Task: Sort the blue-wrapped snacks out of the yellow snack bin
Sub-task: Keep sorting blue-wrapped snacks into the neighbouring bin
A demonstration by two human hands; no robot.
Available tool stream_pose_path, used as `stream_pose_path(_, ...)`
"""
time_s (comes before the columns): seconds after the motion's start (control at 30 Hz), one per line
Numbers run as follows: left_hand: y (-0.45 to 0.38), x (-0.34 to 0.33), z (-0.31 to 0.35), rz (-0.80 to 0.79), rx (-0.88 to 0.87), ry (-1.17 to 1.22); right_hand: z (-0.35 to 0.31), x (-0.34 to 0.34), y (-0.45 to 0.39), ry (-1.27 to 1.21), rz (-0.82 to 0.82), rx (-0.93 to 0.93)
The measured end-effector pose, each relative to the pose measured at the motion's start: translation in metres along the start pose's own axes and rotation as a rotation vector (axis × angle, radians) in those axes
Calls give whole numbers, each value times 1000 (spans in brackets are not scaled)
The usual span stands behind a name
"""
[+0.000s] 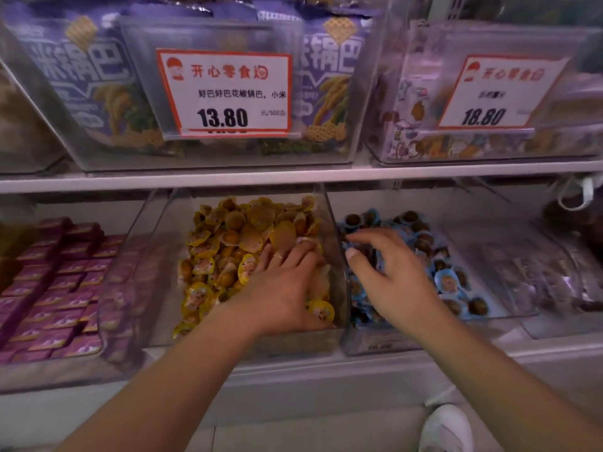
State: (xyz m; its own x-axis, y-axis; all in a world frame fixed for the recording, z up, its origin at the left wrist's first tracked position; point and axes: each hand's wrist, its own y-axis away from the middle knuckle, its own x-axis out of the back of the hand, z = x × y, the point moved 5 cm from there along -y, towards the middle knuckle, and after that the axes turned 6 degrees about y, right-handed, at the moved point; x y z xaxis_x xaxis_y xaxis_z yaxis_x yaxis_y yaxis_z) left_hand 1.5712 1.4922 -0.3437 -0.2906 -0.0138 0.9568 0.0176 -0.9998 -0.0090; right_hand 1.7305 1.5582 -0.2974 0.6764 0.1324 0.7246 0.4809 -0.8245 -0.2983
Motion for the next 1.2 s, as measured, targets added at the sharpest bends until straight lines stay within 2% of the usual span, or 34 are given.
stream_pose_path(0.2, 2, 19, -23, 20, 43, -244, 8, -6, -14, -83, -52, -101)
stream_pose_path(0.4, 36, 53, -76, -14, 80, -126, 9, -10, -14, -81, -44, -65)
stream_pose_path(0.6, 62, 56, -84, -231, 148, -158, 7, -12, -14, -54, -32, -50)
stream_pose_path(0.67, 58, 65, -68, -127, 108, -108, 5, -11, -14, -56, -15, -49)
stream_pose_path(0.73, 49, 72, -43, 96, -21, 65, 3, -8, -13, -49, 16, -38)
stream_pose_path(0.77, 43, 69, -30, 115, -64, 211, 2, -7, -13, -40, 33, -24)
stream_pose_path(0.83, 32, 45, 1, -82, -139, 413, -2, -5, -12, -31, 53, 7)
stream_pose_path(0.9, 24, 17, 18, -247, -230, 329, -4, -5, -10, -29, 55, 27)
stream_pose_path(1.0, 18, 4, -4, -345, -144, 128, -4, -5, -8, -23, 43, 45)
stream_pose_path(1.07, 19, 8, -26, -313, -94, 25, -4, -6, -8, -36, 25, 44)
stream_pose_path(1.2, 19, 23, -47, -129, -28, -167, -1, -8, -8, -30, -12, 35)
